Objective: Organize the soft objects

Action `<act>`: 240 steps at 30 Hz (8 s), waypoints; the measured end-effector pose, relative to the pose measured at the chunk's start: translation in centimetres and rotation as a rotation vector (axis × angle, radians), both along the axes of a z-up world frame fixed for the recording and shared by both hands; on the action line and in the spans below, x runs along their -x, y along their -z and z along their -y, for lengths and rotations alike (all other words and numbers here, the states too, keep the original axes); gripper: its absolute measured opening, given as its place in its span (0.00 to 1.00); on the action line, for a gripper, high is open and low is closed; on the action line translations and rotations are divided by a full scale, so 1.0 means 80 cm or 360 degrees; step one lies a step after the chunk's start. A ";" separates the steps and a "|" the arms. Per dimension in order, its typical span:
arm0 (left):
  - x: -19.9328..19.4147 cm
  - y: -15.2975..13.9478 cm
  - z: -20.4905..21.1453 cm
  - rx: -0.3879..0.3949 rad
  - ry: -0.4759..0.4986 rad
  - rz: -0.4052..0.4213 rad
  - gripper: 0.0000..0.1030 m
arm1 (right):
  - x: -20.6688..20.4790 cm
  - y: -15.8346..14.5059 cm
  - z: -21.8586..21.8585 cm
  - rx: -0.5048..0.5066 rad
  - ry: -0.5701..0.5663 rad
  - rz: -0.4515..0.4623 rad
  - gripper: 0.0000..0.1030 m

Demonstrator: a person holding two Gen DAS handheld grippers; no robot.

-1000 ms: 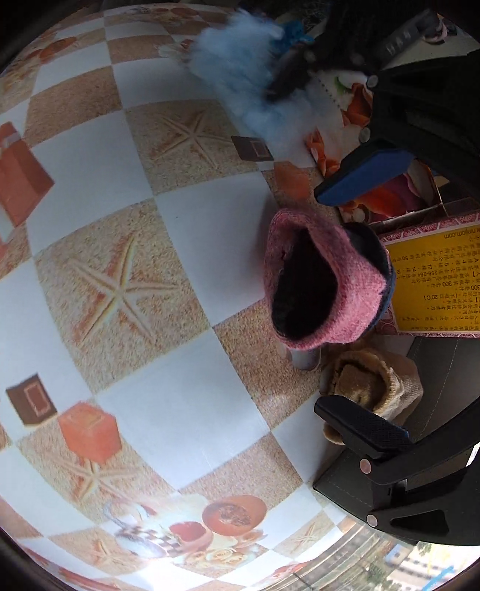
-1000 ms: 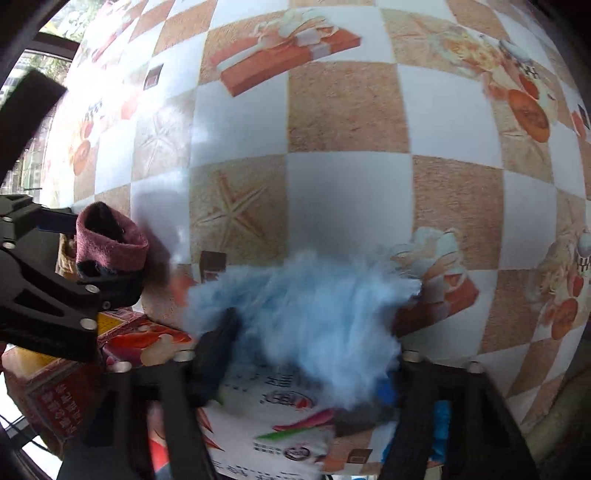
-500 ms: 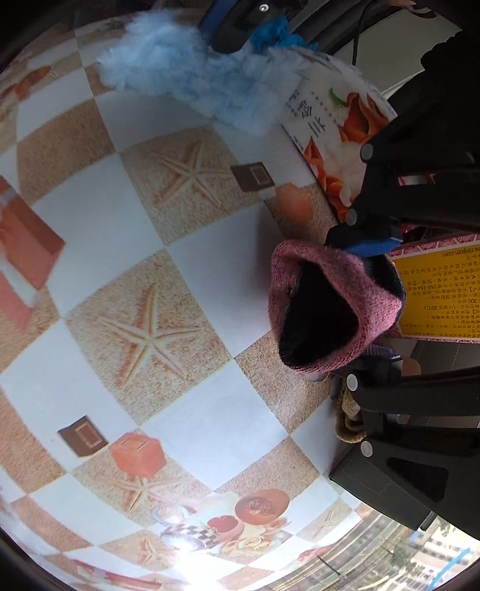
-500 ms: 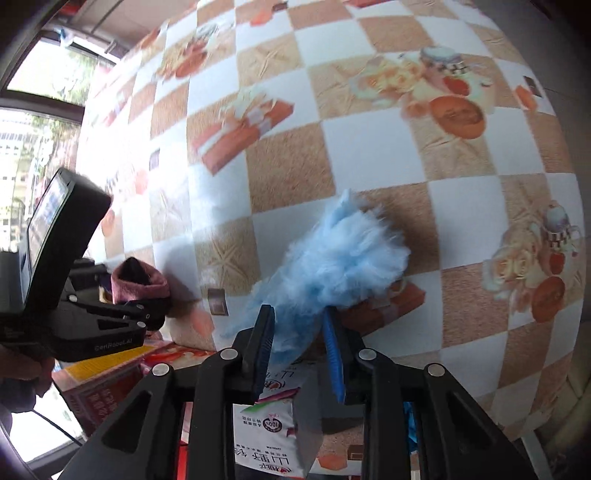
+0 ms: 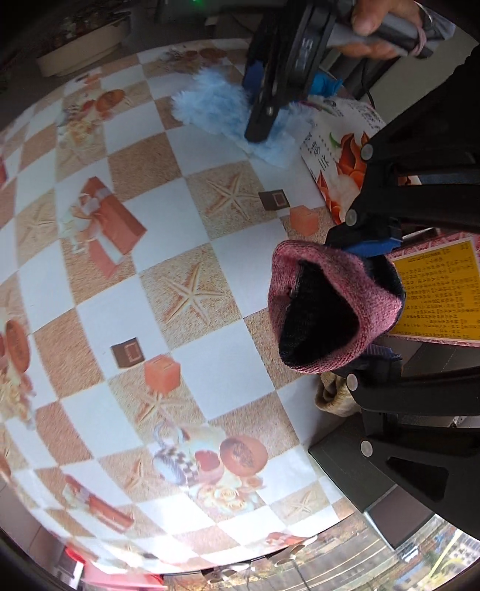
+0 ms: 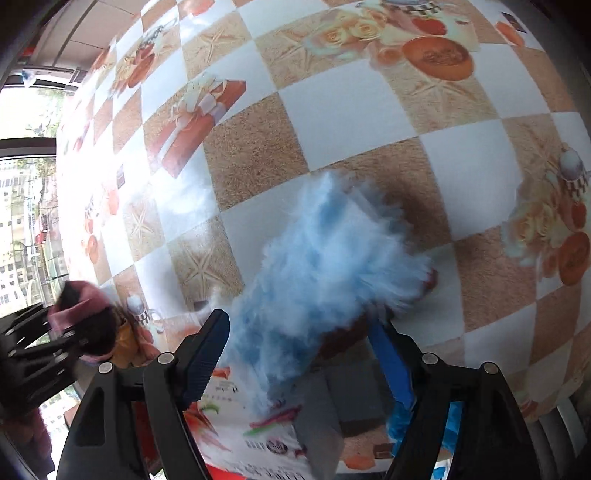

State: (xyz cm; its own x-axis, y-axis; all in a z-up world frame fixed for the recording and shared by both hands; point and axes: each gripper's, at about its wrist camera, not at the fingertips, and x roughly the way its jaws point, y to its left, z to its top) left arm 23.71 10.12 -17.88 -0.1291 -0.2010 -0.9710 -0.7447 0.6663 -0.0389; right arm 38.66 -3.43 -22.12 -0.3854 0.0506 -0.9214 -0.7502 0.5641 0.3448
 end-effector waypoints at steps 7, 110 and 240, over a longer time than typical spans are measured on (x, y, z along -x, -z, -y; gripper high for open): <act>0.013 -0.055 0.008 -0.0131 -0.0135 0.0146 0.40 | 0.035 -0.006 -0.026 -0.0038 -0.0178 0.0212 0.25; 0.485 -0.193 0.230 -0.0623 -0.1062 0.0558 0.40 | 0.436 -0.237 0.074 -0.0615 -0.1032 0.0238 0.25; 0.464 -0.077 0.085 -0.0400 -0.1134 0.0372 1.00 | 0.473 -0.183 -0.102 -0.0463 -0.1156 0.0275 0.98</act>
State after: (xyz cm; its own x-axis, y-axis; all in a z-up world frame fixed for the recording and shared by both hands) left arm -13.43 3.35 -11.74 0.1613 0.0706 -0.9844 -0.9865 0.0413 -0.1586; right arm 0.82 4.73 -7.50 -0.2673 0.0896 -0.9594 -0.9517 -0.1803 0.2483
